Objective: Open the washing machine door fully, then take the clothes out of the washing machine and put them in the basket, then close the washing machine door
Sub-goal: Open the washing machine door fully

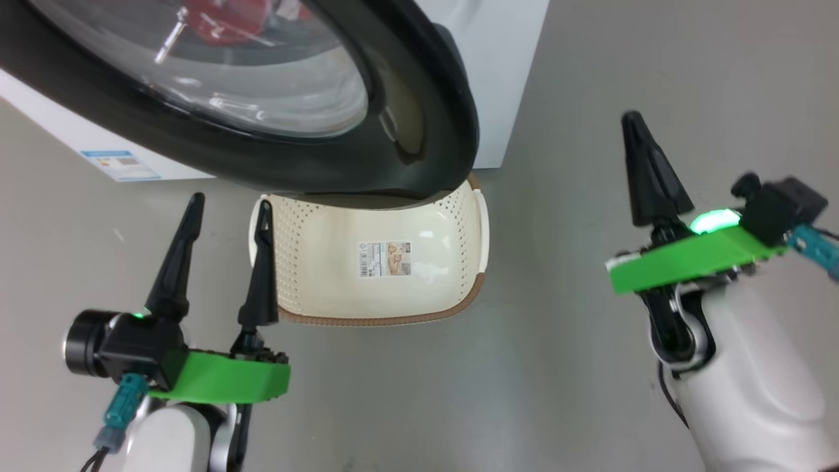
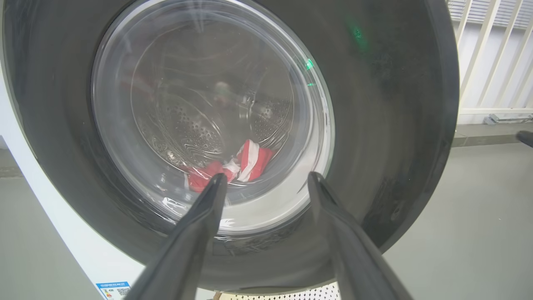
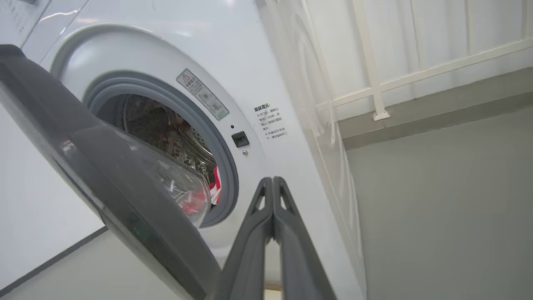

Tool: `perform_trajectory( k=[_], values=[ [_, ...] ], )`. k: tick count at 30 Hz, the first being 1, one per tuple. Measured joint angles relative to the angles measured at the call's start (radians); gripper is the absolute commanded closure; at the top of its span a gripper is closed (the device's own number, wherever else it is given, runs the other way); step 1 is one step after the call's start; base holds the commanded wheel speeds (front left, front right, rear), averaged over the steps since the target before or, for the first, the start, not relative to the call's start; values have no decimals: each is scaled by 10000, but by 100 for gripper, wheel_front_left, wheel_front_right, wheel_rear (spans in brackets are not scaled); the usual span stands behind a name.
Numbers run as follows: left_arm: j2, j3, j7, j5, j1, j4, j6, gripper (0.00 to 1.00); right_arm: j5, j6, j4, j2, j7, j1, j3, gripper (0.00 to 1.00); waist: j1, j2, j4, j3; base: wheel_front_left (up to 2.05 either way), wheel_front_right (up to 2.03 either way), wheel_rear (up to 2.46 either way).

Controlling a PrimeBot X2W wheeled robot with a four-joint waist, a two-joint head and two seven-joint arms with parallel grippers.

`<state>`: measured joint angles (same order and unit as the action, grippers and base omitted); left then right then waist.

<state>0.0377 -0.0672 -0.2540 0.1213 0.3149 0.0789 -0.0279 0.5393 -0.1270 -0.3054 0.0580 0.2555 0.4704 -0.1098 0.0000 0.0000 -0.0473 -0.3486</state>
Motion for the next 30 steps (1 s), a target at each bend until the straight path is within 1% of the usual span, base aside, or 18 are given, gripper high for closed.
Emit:
perform_trajectory(
  k=[2,4,5,8,11,19,21,24,27,30],
  values=[
    [-4,-71,-2,2,-1,2,0,0,861,-2,-282,4,-8,430,-316,100,0,0,-97,-22,0,0,0],
    [-6,-130,0,2,1,17,0,0,1739,-2,-468,2,-234,887,-612,100,0,0,-194,-42,0,0,0],
    [-6,-203,0,4,1,27,0,0,2723,-2,-579,13,-709,1359,-823,100,0,0,-291,-68,0,0,0],
    [-13,-334,-2,19,4,35,0,0,4533,0,-637,33,-1724,2008,-957,100,0,0,-445,-125,0,0,0],
    [-19,-349,0,23,11,33,8,0,6247,0,-754,40,-2945,2578,-859,100,0,0,-577,-228,0,0,0],
    [-29,-343,0,44,174,-8,10,0,9611,0,-1860,104,-6652,3972,-257,100,0,0,-863,-590,0,0,0],
    [-29,-351,-2,48,181,-21,12,0,10098,0,-2117,134,-7505,4287,-255,100,0,0,-919,-674,0,0,0],
    [-31,-368,0,52,191,-23,12,0,10587,0,-2451,194,-8462,4750,-280,100,0,0,-985,-799,0,0,0],
    [-35,-384,0,119,262,-21,13,0,10888,0,-2801,290,-9127,5121,-355,100,0,0,-1064,-896,0,0,0],
    [-35,-405,-2,123,372,-23,13,0,10888,0,-3087,382,-9517,5364,-533,100,0,0,-1140,-958,0,0,0]
  ],
)
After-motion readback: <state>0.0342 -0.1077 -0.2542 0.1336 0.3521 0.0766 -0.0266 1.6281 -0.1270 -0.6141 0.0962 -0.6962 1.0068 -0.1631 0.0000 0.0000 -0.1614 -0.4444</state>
